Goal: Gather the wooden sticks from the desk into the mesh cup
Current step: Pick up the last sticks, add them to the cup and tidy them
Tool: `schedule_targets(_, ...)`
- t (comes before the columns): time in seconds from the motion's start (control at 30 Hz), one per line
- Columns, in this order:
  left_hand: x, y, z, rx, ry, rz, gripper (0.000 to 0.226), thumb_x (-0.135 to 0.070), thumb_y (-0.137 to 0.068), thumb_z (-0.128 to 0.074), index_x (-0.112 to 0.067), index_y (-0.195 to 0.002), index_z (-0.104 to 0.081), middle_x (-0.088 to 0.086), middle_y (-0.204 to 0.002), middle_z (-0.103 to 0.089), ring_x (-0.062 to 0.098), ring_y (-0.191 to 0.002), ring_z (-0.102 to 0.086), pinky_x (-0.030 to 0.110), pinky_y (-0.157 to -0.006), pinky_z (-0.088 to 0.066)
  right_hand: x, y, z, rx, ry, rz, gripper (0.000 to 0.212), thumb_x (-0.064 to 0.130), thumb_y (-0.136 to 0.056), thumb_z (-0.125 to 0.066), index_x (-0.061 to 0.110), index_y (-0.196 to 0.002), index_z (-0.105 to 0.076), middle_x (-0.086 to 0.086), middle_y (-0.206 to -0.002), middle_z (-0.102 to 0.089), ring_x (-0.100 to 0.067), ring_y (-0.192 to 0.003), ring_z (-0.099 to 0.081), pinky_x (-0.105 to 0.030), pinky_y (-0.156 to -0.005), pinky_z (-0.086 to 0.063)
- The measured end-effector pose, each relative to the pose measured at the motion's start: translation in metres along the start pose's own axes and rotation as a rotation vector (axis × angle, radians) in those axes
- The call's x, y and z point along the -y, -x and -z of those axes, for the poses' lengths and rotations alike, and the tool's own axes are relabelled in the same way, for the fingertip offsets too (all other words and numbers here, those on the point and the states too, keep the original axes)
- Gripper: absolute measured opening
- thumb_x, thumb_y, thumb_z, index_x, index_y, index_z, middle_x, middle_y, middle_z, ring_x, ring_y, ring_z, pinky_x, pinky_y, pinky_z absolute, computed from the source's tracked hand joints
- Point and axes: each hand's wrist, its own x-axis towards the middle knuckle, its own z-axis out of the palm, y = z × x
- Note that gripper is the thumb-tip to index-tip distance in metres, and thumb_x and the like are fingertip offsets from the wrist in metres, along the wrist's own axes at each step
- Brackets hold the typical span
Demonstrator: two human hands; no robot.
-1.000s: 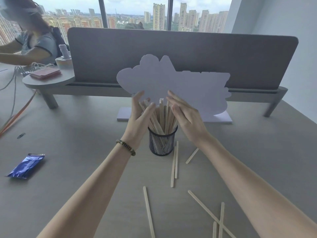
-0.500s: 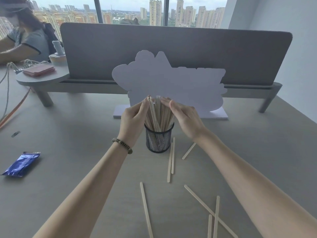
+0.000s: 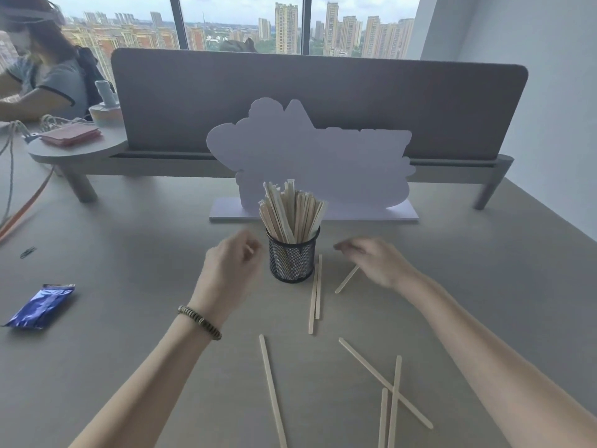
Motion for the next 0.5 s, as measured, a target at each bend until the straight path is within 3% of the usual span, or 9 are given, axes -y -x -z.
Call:
schedule_targets(0.1, 0.001, 0.016, 0.006, 0.477, -0.481, -0.013, 0.017, -0.040, -0.081, -0.055, -0.026, -0.090, -0.056, -0.006, -0.067, -0.064, 0.016, -0.071, -0.063, 0.029, -0.071, -0.054, -0.011, 0.016, -0.003, 0.152, 0.237, 0.049, 0.034, 0.017, -0.101, -0.050, 0.019, -0.132, -0.065, 0.004, -0.141, -0.061, -0.018, -0.132, -0.052, -0.019, -0.097, -0.032)
schedule_targets(0.17, 0.004, 0.027, 0.003, 0.698, -0.637, -0.008, 0.026, -0.042, -0.078, -0.055, -0.026, -0.098, -0.052, -0.004, -0.054, -0.063, 0.012, -0.067, -0.062, 0.027, -0.072, -0.054, -0.017, 0.025, -0.005, 0.187, 0.369, 0.102, 0.036, 0.013, -0.098, -0.052, 0.021, -0.132, -0.064, 0.006, -0.140, -0.059, -0.018, -0.132, -0.051, -0.023, -0.102, -0.032)
schedule_targets(0.27, 0.007, 0.038, -0.004, 0.754, -0.663, -0.020, 0.028, -0.036, -0.079, -0.056, -0.020, -0.101, -0.048, -0.003, -0.050, -0.061, 0.015, -0.066, -0.062, 0.026, -0.064, -0.049, -0.021, 0.040, -0.005, 0.133, 0.433, 0.130, 0.033, 0.018, -0.094, -0.061, 0.029, -0.125, -0.068, 0.009, -0.130, -0.061, -0.016, -0.124, -0.054, -0.035, -0.106, -0.039)
schedule_targets(0.37, 0.005, 0.044, -0.007, 0.730, -0.611, -0.033, 0.027, -0.022, -0.076, -0.055, -0.018, -0.101, -0.048, -0.001, -0.063, -0.063, 0.016, -0.047, -0.057, 0.028, -0.052, -0.051, -0.018, 0.053, -0.005, 0.071, 0.443, 0.139, 0.022, 0.024, -0.092, -0.066, 0.030, -0.112, -0.073, 0.008, -0.114, -0.065, -0.016, -0.110, -0.060, -0.034, -0.097, -0.044)
schedule_targets(0.4, 0.006, 0.045, -0.008, 0.734, -0.602, -0.045, 0.028, -0.017, -0.074, -0.054, -0.019, -0.101, -0.048, 0.002, -0.070, -0.067, 0.017, -0.050, -0.060, 0.030, -0.053, -0.054, -0.016, 0.058, -0.006, 0.067, 0.438, 0.142, 0.019, 0.025, -0.092, -0.066, 0.030, -0.109, -0.074, 0.008, -0.110, -0.065, -0.017, -0.107, -0.061, -0.033, -0.094, -0.045)
schedule_targets(0.5, 0.013, 0.047, -0.016, 0.713, -0.604, -0.105, 0.032, -0.017, -0.071, -0.053, -0.022, -0.102, -0.050, 0.001, -0.091, -0.068, 0.022, -0.082, -0.065, 0.032, -0.068, -0.055, -0.010, 0.073, -0.004, 0.120, 0.417, 0.121, 0.020, 0.039, -0.093, -0.063, 0.030, -0.106, -0.075, 0.007, -0.108, -0.063, -0.017, -0.105, -0.061, -0.034, -0.092, -0.047)
